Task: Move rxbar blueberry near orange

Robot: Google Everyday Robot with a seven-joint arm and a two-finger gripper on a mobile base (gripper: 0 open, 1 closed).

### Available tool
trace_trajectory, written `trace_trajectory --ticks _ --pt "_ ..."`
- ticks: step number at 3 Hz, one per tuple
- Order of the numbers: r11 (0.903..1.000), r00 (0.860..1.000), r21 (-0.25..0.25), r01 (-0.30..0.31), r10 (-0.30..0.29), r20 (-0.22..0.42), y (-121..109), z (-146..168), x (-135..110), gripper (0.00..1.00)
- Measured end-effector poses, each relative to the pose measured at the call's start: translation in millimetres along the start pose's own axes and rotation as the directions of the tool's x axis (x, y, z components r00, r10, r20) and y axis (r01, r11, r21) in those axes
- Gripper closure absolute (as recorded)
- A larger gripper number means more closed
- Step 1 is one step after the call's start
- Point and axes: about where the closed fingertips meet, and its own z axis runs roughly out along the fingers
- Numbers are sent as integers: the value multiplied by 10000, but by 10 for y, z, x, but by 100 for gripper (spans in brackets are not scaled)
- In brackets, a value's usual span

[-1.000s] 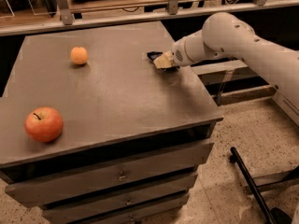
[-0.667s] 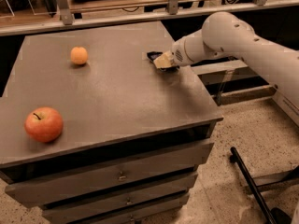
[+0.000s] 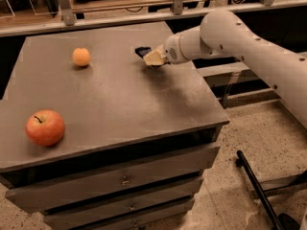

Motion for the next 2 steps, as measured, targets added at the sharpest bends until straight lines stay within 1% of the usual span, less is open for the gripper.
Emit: trace_trajectory --ticks 1,2 --pt "9893 9892 -1046 1018 -895 1161 366 131 -428 100" --pt "9712 9731 -1374 1946 -1735 1518 643 259 -691 100"
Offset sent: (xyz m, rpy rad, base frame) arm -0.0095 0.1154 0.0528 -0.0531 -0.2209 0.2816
